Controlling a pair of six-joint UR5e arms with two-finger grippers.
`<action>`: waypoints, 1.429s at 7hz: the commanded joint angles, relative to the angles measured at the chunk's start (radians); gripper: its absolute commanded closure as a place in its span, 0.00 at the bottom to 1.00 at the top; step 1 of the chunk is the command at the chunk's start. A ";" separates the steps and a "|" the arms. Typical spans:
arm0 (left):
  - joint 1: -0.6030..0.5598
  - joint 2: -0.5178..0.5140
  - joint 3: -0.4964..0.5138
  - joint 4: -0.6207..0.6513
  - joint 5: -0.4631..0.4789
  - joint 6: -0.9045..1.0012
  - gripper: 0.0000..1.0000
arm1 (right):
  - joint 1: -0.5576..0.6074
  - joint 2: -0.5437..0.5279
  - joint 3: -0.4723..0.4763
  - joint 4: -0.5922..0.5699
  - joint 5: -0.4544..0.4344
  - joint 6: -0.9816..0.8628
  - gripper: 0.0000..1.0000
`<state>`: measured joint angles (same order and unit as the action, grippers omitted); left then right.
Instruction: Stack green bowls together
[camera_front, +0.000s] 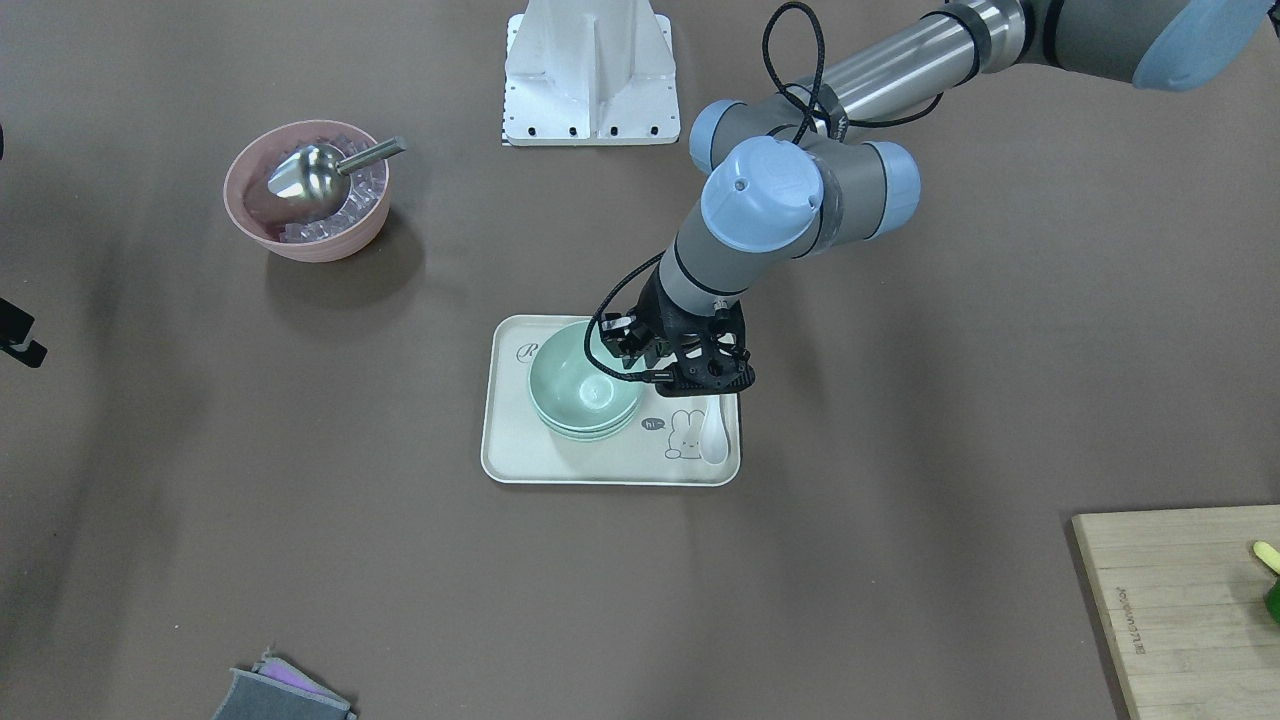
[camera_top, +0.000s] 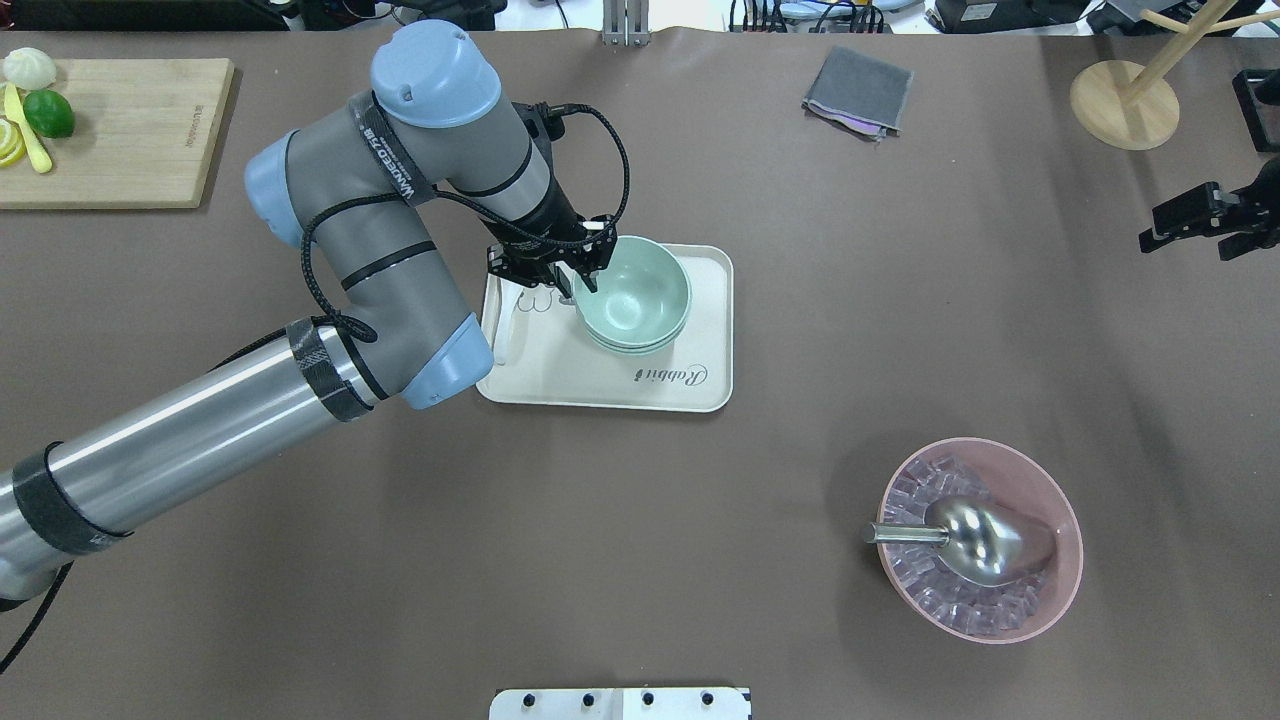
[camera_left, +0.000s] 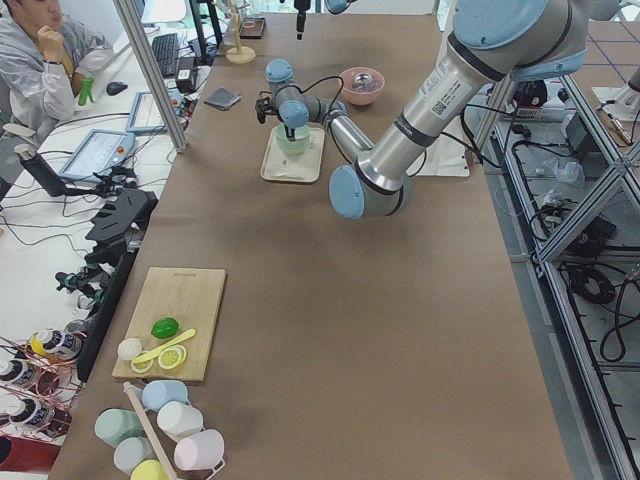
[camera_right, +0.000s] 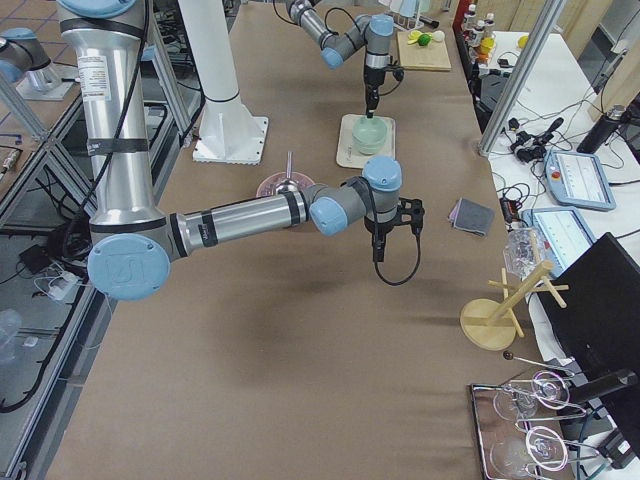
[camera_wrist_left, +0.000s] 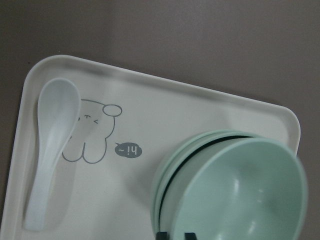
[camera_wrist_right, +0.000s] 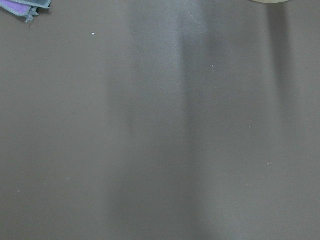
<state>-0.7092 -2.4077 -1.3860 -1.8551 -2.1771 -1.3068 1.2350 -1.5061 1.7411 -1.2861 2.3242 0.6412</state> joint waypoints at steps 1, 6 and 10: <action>-0.031 0.013 -0.017 0.005 0.004 0.011 0.01 | 0.008 0.000 0.000 -0.001 0.001 0.000 0.00; -0.342 0.610 -0.525 0.304 -0.043 0.776 0.01 | 0.113 0.006 -0.121 -0.002 0.001 -0.245 0.00; -0.672 0.829 -0.396 0.287 -0.114 1.357 0.01 | 0.199 0.010 -0.227 -0.005 0.081 -0.414 0.00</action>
<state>-1.2670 -1.6210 -1.8563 -1.5626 -2.2407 -0.1297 1.4067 -1.4986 1.5466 -1.2900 2.3710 0.2796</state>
